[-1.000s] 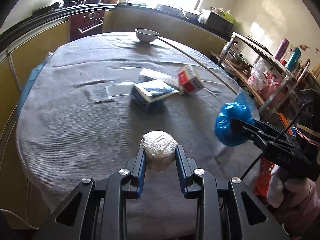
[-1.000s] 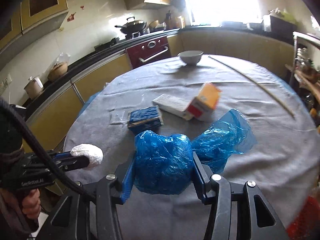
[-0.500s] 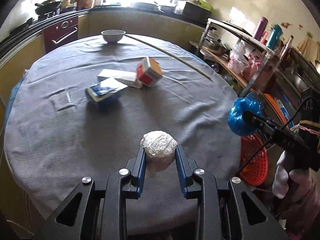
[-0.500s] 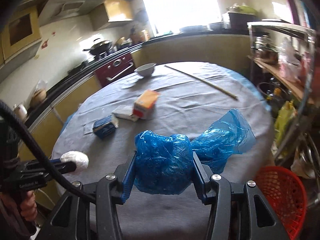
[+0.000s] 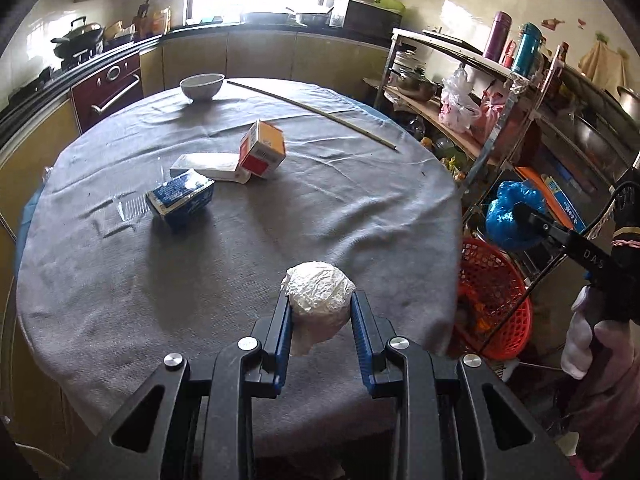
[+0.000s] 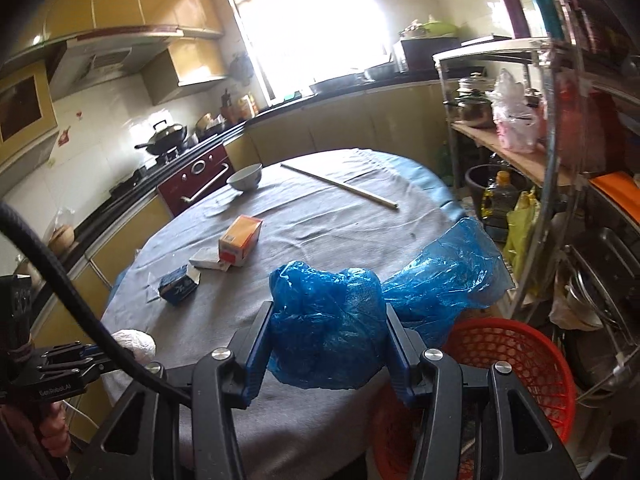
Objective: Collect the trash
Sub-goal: 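Carry the blue bag with the right tool toward the red basket while the left tool carries the foil ball, then open the right tool over the red basket while the left tool releases the foil ball into it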
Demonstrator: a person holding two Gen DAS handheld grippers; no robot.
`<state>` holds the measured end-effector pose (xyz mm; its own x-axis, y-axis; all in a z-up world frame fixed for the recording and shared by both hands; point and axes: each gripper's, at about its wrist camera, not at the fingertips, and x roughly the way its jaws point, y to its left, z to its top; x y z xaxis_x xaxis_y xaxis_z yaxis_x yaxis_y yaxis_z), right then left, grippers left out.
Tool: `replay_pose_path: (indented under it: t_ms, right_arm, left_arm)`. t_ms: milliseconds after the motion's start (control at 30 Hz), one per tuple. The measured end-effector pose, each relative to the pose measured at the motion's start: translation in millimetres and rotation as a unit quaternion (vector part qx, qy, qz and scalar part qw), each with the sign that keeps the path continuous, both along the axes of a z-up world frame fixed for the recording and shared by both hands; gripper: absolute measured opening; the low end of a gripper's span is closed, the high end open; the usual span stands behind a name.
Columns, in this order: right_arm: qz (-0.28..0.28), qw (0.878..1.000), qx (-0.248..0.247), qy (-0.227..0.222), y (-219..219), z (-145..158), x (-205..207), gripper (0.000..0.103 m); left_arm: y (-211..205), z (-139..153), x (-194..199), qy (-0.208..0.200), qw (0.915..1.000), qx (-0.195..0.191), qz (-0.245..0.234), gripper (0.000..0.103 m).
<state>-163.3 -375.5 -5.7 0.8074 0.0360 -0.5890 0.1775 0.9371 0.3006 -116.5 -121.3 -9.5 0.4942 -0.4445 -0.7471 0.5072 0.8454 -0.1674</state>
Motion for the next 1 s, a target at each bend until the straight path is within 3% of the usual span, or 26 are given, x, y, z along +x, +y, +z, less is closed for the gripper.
replay_pose_path:
  t_ms: [600,833,1000]
  right_arm:
    - [-0.034,0.998,0.024,-0.042,-38,17,-62,0.054]
    - [-0.047,0.997,0.028,-0.054,-55,20,-87,0.054]
    - [-0.072,0.994,0.063,-0.061,-81,15,-102,0.054]
  left_arm:
    - [-39,38,-29,-0.059,0.9975,0.012,-0.037,0.03]
    - [-75,49,-37,-0.071,0.9939,0.006,-0.084,0.03]
    - [-109,49,-41,-0.073,0.9898,0.002,-0.122,0.03]
